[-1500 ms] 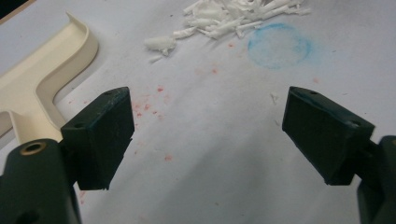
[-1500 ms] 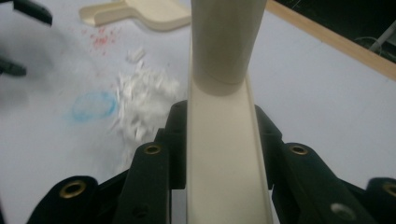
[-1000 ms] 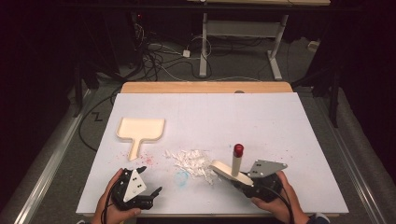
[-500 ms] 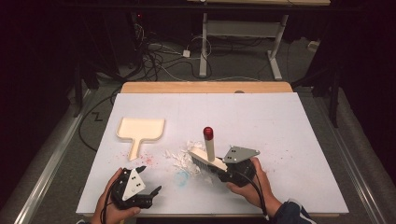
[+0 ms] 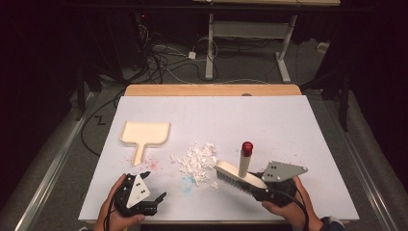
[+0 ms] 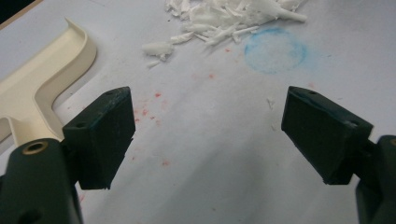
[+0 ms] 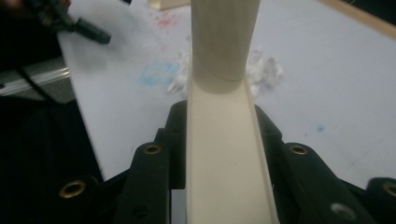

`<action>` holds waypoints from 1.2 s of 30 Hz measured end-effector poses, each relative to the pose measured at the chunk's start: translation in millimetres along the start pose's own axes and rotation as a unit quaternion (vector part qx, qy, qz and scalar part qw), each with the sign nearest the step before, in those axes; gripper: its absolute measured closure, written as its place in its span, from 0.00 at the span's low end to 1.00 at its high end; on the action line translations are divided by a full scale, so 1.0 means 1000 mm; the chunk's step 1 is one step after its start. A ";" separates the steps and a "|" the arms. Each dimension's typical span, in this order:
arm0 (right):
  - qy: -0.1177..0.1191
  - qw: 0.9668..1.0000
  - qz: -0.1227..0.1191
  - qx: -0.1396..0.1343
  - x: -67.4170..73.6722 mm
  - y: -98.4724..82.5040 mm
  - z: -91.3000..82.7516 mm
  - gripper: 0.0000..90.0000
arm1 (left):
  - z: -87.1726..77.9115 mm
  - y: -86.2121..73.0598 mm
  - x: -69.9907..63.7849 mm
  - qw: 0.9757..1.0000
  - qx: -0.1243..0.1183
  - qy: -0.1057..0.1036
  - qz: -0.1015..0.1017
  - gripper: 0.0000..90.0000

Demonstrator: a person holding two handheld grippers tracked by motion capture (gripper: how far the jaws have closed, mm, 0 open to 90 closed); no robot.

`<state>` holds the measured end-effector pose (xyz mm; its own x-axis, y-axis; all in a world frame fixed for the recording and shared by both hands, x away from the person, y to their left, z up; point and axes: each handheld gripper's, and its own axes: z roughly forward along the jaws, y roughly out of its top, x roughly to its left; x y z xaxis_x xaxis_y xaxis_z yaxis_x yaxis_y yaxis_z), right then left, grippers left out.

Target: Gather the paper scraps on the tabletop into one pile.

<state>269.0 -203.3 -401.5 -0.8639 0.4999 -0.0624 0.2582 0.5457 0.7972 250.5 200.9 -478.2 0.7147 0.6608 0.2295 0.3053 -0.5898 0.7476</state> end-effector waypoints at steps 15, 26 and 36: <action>0.023 0.999 -0.017 0.027 0.005 -0.003 0.048 0.76 | 0.000 -0.001 0.001 1.000 -0.003 -0.003 -0.003 0.18; 0.012 0.999 -0.037 0.000 0.000 0.026 0.088 0.76 | 0.000 -0.001 0.002 1.000 -0.004 -0.006 -0.004 0.18; 0.006 0.998 -0.028 -0.052 0.011 0.050 0.086 0.76 | -0.007 -0.004 0.008 0.999 -0.018 0.013 -0.024 0.18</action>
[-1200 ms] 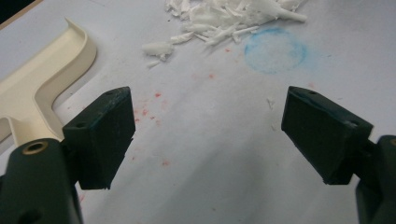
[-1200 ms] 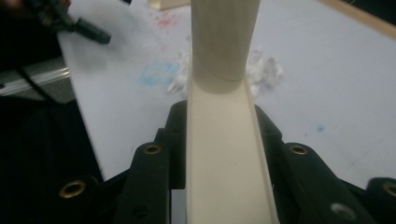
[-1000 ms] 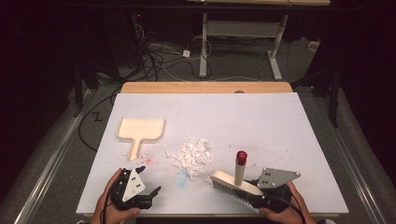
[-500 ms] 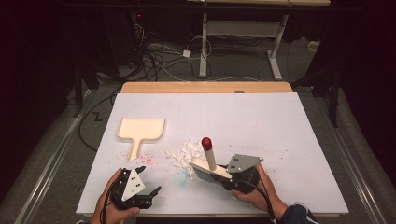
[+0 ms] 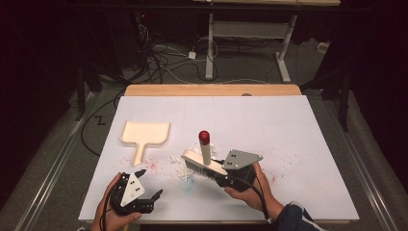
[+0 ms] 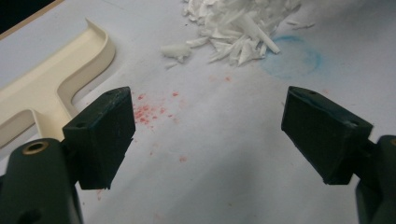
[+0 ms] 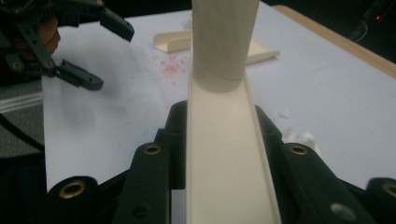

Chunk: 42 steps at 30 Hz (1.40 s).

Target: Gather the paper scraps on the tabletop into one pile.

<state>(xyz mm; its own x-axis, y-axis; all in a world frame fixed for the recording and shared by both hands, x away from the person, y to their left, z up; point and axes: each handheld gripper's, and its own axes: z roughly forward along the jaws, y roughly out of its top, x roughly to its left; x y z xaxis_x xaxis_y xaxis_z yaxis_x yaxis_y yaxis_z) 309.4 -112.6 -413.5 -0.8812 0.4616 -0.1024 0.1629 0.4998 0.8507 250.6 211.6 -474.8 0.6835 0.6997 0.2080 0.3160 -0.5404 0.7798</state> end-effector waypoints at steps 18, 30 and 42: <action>-0.076 0.996 0.042 0.021 0.046 0.016 0.092 0.76 | -0.003 -0.004 0.000 1.000 0.004 -0.014 0.001 0.23; -0.134 0.987 0.089 0.025 0.015 0.006 0.069 0.76 | -0.001 -0.001 -0.005 1.000 0.005 -0.020 0.012 0.24; -0.080 0.994 0.070 -0.035 0.004 0.027 0.017 0.76 | 0.002 -0.001 -0.007 1.000 0.010 -0.018 0.014 0.23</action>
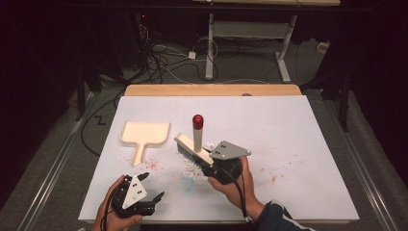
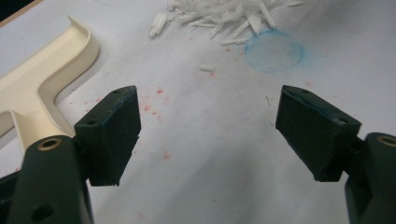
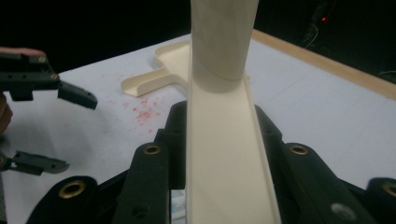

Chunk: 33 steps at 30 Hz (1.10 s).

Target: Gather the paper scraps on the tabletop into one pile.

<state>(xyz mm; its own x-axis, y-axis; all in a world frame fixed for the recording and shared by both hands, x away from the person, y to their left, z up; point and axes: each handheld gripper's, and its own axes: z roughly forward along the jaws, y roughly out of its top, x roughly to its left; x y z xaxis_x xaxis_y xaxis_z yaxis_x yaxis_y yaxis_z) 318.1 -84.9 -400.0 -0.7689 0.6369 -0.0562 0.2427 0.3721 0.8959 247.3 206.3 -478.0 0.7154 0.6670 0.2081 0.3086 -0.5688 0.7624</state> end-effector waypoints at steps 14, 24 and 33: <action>-0.079 0.996 -0.022 0.033 -0.075 -0.022 0.007 0.76 | 0.003 0.000 0.001 1.000 0.006 0.004 0.002 0.22; -0.080 0.995 -0.029 0.050 -0.085 -0.046 0.031 0.76 | 0.004 0.000 0.002 1.000 0.008 0.008 -0.001 0.22; -0.006 0.997 -0.059 0.045 -0.054 -0.043 0.040 0.75 | 0.004 -0.001 0.003 1.000 0.007 0.003 0.001 0.22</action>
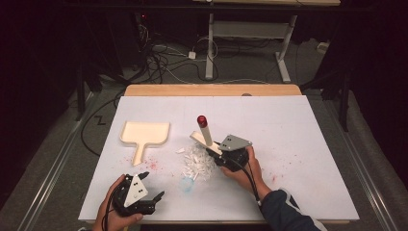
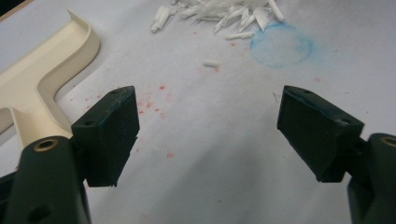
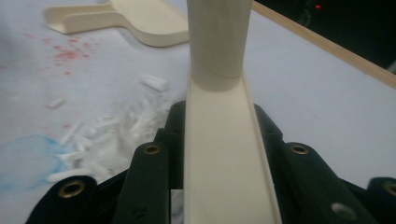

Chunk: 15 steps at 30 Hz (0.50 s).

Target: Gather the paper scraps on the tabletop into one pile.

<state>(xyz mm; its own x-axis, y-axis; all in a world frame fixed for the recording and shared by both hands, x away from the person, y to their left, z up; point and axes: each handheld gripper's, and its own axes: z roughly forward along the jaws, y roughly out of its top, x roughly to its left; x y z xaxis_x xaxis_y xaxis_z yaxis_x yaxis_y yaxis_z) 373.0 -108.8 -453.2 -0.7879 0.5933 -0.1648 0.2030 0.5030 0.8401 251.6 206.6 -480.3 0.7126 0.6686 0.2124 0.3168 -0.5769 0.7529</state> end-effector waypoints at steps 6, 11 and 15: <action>0.010 1.000 -0.022 -0.004 0.015 0.010 -0.003 0.76 | -0.001 0.001 -0.001 1.000 -0.002 -0.002 0.002 0.22; -0.008 1.000 -0.013 -0.020 0.002 0.020 -0.007 0.76 | -0.001 0.001 0.000 1.000 -0.003 -0.002 0.001 0.22; -0.027 0.999 -0.011 -0.021 -0.011 0.023 -0.001 0.76 | 0.000 0.000 0.000 1.000 -0.001 -0.003 0.001 0.22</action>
<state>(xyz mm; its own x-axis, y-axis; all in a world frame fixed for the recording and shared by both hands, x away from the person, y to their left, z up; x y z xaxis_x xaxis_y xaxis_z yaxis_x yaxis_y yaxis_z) 385.8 -104.5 -431.1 -0.7588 0.6162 -0.2110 0.1604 0.4907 0.8564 251.6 206.4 -479.9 0.7172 0.6645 0.2098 0.3138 -0.5768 0.7542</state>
